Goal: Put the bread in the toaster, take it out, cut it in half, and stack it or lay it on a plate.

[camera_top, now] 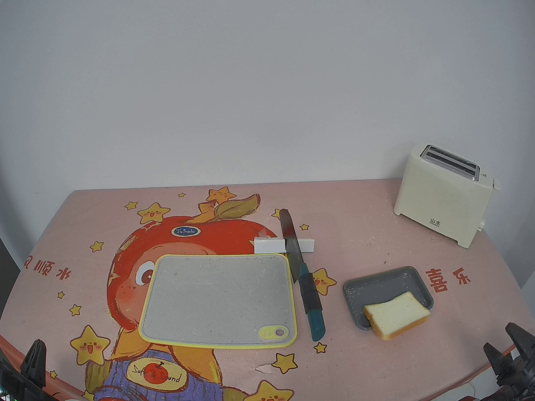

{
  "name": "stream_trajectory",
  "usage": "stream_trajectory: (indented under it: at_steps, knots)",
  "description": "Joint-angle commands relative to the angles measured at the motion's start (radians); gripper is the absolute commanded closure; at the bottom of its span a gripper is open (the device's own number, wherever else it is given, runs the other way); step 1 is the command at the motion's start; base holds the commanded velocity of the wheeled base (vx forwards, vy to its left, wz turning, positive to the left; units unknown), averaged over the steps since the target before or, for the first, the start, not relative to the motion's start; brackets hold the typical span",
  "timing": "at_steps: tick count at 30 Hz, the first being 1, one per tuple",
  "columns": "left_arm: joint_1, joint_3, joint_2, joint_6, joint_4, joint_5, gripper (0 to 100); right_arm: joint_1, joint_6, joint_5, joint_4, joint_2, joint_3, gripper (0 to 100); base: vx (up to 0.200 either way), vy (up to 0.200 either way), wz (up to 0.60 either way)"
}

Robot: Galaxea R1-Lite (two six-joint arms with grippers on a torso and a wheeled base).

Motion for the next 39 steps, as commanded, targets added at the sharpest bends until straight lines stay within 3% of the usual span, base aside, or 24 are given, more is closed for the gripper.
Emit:
stream_trajectory:
  at_steps: [1,2,3,4,6,18,23,25,30,35,39]
  knots:
    - [0.000,0.018,-0.009,0.000,0.000,0.000,100,0.029,0.139,0.033,-0.002,0.090,0.007,0,0.000,0.000,0.00]
    - [0.000,0.018,-0.009,0.000,0.000,0.001,100,0.046,0.215,0.044,-0.007,0.126,0.012,0,0.000,0.000,0.00]
    - [0.000,0.018,-0.009,0.000,0.000,0.001,100,0.046,0.215,0.044,-0.007,0.126,0.012,0,0.000,0.000,0.00]
    - [0.000,0.018,-0.009,0.000,0.000,0.000,100,0.089,0.286,0.047,-0.017,0.175,0.016,0,0.000,0.000,0.00]
    - [0.000,0.018,-0.009,0.000,-0.001,0.000,100,0.126,0.300,0.046,-0.019,0.197,0.016,0,0.000,0.000,0.00]
    - [0.000,0.018,-0.009,0.000,0.000,0.001,100,0.261,0.268,0.049,-0.022,0.267,0.018,0,0.000,0.000,0.00]
    - [0.000,0.018,-0.009,0.000,-0.001,0.000,100,0.404,0.245,0.049,-0.053,0.352,0.018,0,0.000,0.000,0.00]
    - [0.000,0.018,-0.009,0.000,-0.001,0.001,100,0.427,0.243,0.047,-0.082,0.398,0.018,0,0.000,0.000,0.00]
    - [0.000,0.018,-0.009,0.000,0.000,0.000,100,0.430,0.234,0.049,-0.205,0.564,0.018,0,0.000,0.000,0.00]
    - [0.000,0.018,-0.009,0.000,0.000,0.001,100,0.425,0.228,0.049,-0.407,0.870,0.018,0,0.000,0.000,0.00]
    - [0.000,0.018,-0.009,0.000,0.000,0.001,100,0.425,0.228,0.049,-0.490,0.959,0.018,0,0.000,0.000,0.00]
